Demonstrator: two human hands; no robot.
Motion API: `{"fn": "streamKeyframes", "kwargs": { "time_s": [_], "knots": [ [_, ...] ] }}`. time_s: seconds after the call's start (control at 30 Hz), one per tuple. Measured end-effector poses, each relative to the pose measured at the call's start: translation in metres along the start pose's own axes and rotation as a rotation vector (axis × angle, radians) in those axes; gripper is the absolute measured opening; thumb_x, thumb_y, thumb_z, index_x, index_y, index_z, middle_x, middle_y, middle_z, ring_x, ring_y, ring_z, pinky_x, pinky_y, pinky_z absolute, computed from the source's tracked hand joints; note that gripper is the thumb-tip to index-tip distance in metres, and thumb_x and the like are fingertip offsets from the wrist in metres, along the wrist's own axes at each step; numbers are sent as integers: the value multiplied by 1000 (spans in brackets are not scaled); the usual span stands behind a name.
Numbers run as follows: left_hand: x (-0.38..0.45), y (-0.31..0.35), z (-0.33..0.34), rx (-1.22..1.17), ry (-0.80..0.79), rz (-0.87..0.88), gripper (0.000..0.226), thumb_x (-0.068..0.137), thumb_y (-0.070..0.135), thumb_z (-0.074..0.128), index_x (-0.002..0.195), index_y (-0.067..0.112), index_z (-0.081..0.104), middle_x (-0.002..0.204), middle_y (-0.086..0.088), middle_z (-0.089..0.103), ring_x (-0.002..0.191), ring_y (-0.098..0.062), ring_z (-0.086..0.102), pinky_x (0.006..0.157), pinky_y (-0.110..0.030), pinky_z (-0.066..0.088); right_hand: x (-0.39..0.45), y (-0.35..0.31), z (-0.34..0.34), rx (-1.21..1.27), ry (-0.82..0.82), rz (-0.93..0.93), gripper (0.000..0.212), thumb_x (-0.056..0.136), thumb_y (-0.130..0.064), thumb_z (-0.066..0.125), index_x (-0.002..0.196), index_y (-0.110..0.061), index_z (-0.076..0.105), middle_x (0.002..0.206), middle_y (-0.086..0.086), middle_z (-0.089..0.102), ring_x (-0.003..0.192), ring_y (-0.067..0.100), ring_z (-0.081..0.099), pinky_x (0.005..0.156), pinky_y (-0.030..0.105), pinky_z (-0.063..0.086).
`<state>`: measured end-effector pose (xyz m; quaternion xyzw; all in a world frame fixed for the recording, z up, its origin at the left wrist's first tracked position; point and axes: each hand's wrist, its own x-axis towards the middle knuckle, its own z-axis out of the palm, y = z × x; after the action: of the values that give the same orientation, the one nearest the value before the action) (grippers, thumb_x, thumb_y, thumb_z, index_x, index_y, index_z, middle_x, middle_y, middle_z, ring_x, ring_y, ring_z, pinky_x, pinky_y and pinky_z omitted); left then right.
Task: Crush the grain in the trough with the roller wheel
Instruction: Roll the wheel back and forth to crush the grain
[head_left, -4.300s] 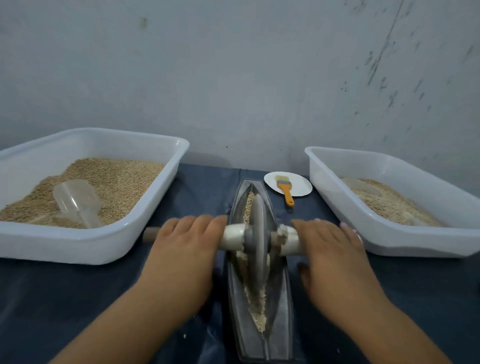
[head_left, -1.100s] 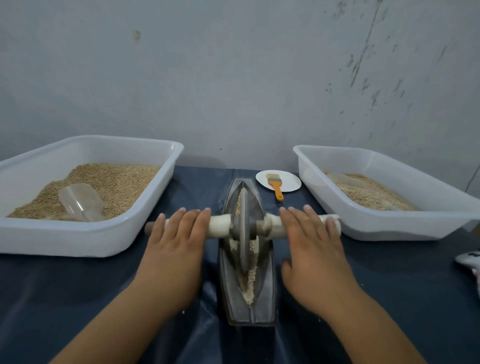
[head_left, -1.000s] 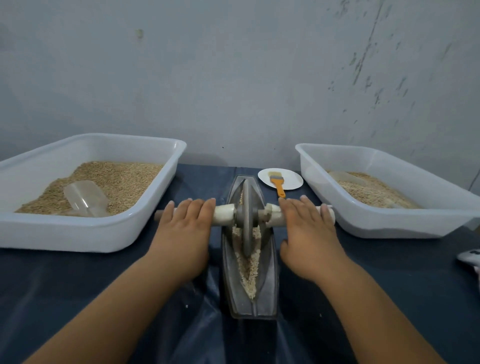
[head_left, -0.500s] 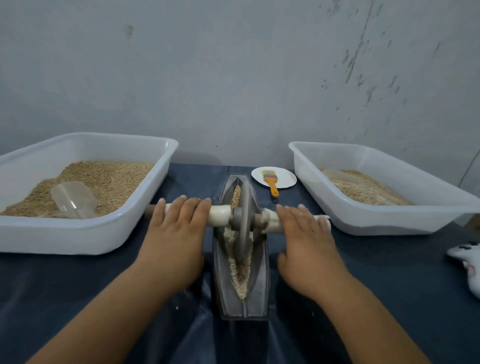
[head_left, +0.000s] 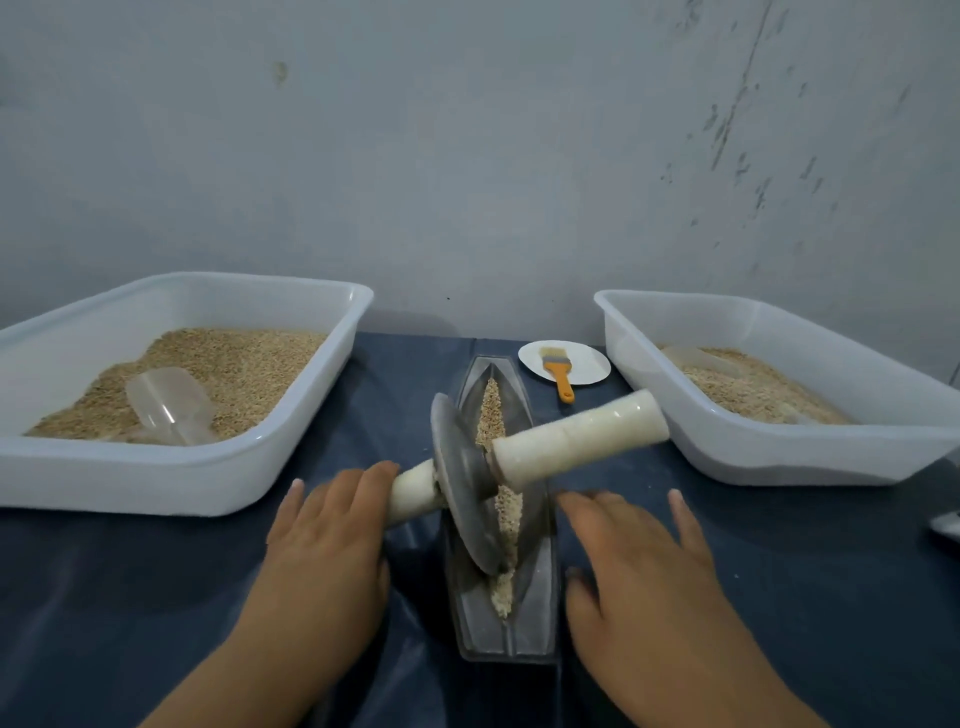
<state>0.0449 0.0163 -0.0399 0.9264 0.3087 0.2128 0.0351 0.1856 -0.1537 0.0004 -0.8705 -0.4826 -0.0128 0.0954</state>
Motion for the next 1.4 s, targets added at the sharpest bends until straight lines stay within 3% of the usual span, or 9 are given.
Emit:
{"fn": "streamKeyframes", "kwargs": {
  "time_s": [0.1, 0.23, 0.33, 0.53, 0.67, 0.8, 0.93, 1.2, 1.4],
  "knots": [
    [15, -4, 4, -37, 51, 5, 43, 74, 10, 70, 114, 22, 59, 93, 5, 56, 82, -24, 55, 92, -44, 43, 10, -1, -10, 65, 130, -50, 46, 97, -29, 42, 139, -45, 34, 135, -30, 37, 128, -7, 32, 123, 37, -3],
    [28, -6, -1, 32, 8, 9, 30, 83, 29, 55, 110, 34, 43, 97, 13, 48, 90, -13, 50, 77, -26, 35, 27, 8, -8, 116, 414, -131, 29, 85, -14, 63, 110, -27, 67, 108, -13, 61, 103, 10, 53, 106, 38, 39],
    [35, -6, 0, 61, -6, 37, 24, 84, 25, 57, 103, 31, 44, 92, 11, 51, 85, -15, 52, 72, -29, 37, 49, 14, -6, 86, 614, -191, 15, 87, -21, 60, 99, -23, 70, 104, -9, 64, 102, 14, 57, 107, 42, 37],
    [70, 2, -2, 195, -33, 68, 30, 83, 25, 54, 107, 30, 37, 97, 10, 43, 94, -15, 50, 75, -29, 34, 117, 20, -13, -188, 247, 10, 56, 100, -51, 11, 68, -27, 51, 72, -7, 54, 80, 17, 55, 105, 40, 33],
    [86, 16, -7, 242, -45, 103, 29, 83, 19, 52, 105, 26, 36, 93, 7, 38, 92, -18, 47, 78, -31, 32, 128, 27, -12, -158, 86, 49, 45, 105, -41, 19, 87, -20, 54, 82, 3, 61, 79, 27, 59, 75, 36, 44],
    [64, 17, -11, 189, 68, 200, 31, 67, 11, 62, 94, 22, 49, 81, 4, 43, 73, -19, 42, 71, -35, 37, 86, 41, 4, -36, 236, -20, 52, 102, -49, 15, 67, -26, 46, 62, -5, 53, 64, 14, 55, 85, 34, 40],
    [41, 2, -8, 92, 217, 342, 24, 58, 10, 52, 79, 22, 52, 68, 5, 42, 57, -19, 38, 55, -37, 39, 54, 47, 13, 13, 439, -157, 43, 103, -47, 21, 64, -35, 35, 55, -11, 38, 53, 7, 40, 74, 30, 32],
    [103, 11, 1, 272, 23, 138, 19, 85, 26, 50, 87, 28, 31, 81, 8, 38, 83, -19, 50, 73, -32, 33, 110, 43, 5, -50, 281, -65, 40, 103, -44, 22, 76, -29, 47, 66, -9, 48, 69, 15, 50, 75, 34, 33],
    [60, 5, -7, 147, 128, 243, 35, 61, 20, 76, 74, 25, 44, 64, 8, 45, 55, -18, 44, 57, -33, 40, 62, 55, -6, -48, 150, -210, 25, 83, -62, 40, 103, -47, 46, 84, -19, 49, 82, 3, 45, 89, 28, 32]
  ]
}}
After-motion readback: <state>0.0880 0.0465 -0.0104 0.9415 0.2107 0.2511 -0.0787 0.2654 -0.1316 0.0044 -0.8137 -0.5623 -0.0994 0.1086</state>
